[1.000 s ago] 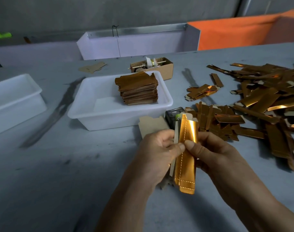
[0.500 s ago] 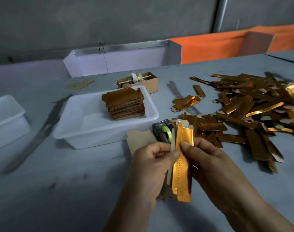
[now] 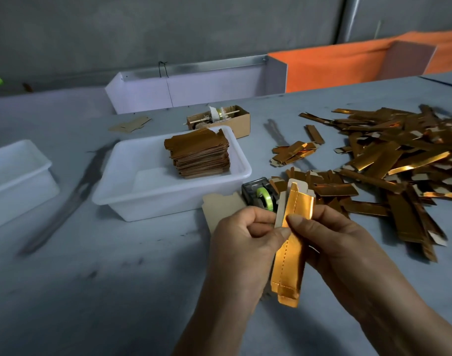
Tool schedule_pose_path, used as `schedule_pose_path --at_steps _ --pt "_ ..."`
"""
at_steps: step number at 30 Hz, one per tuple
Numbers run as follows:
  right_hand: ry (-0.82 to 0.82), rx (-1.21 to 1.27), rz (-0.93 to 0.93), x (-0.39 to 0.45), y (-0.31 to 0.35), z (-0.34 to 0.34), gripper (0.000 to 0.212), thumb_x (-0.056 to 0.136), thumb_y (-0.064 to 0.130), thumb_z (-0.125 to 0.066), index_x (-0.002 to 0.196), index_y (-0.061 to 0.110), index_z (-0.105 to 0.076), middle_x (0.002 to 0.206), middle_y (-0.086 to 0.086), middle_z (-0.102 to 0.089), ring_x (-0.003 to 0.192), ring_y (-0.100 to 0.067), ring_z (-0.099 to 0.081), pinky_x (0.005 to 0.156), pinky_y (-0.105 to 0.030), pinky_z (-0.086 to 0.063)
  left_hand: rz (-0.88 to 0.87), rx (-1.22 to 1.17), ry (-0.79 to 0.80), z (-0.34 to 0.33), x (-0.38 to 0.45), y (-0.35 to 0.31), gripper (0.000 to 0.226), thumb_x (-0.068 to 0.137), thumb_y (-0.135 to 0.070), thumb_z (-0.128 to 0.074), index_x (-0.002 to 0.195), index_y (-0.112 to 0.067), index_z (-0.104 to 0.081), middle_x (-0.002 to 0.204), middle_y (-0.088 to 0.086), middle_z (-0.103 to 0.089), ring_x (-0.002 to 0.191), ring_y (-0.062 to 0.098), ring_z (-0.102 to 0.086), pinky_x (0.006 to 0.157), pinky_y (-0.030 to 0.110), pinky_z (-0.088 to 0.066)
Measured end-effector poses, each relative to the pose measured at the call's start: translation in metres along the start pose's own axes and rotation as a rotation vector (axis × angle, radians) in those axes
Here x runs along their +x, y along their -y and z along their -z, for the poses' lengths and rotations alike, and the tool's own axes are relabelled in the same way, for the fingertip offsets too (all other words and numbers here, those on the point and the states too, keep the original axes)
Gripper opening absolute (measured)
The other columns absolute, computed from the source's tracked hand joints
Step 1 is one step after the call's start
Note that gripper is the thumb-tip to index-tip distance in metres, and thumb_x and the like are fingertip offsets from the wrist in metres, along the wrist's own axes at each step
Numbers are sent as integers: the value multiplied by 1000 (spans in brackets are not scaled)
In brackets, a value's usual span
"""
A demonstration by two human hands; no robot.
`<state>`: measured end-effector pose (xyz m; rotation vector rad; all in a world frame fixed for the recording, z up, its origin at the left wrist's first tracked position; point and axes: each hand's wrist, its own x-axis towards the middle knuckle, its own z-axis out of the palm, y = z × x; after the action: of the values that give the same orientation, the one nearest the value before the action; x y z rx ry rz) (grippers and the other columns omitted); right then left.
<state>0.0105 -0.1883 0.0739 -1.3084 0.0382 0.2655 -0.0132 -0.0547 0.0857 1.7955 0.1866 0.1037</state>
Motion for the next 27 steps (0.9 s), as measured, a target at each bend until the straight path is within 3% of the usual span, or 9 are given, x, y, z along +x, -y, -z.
schedule_pose_path --at_steps 5,9,12,15,20,27 --pt "10 64 -10 1 -1 -1 24 69 23 -65 91 20 -72 79 -1 -72 72 -15 -70 59 -24 -54 65 -149 11 2 -1 1 4 84 -24 -70 87 -26 -72 78 -12 -73 74 -1 -67 59 9 -49" --pt "72 177 -89 -1 -1 -2 21 71 22 -64 88 23 -75 80 1 -71 72 -10 -70 57 -21 -54 180 -368 103 5 -4 2 13 87 -25 -65 94 -19 -74 78 4 -73 67 16 -67 53 23 -51" --pt "95 190 -111 -1 -1 -3 28 70 27 -66 97 23 -73 86 -1 -72 80 -14 -70 64 -26 -55 112 -365 -73 2 -3 5 9 85 -16 -68 91 -14 -75 81 4 -75 78 18 -71 72 30 -57" --pt "106 151 -105 -3 0 -10 39 65 34 -68 103 26 -69 92 1 -74 86 -15 -70 62 -24 -55 35 -295 -214 3 1 5 7 83 -13 -72 89 -16 -76 79 -2 -75 78 14 -72 72 26 -58" --pt "45 82 -118 -5 5 -6 22 66 28 -64 85 39 -70 78 9 -71 70 -13 -69 49 -24 -53 131 -441 -152 9 4 3 7 83 -11 -70 88 -13 -75 81 3 -76 78 21 -72 66 28 -56" --pt "16 99 -99 -2 6 -1 23 69 21 -61 82 33 -75 90 3 -74 76 -15 -70 62 -32 -51 165 -556 -79 13 6 3 7 83 -9 -67 86 -10 -74 86 9 -76 81 23 -71 74 33 -58"
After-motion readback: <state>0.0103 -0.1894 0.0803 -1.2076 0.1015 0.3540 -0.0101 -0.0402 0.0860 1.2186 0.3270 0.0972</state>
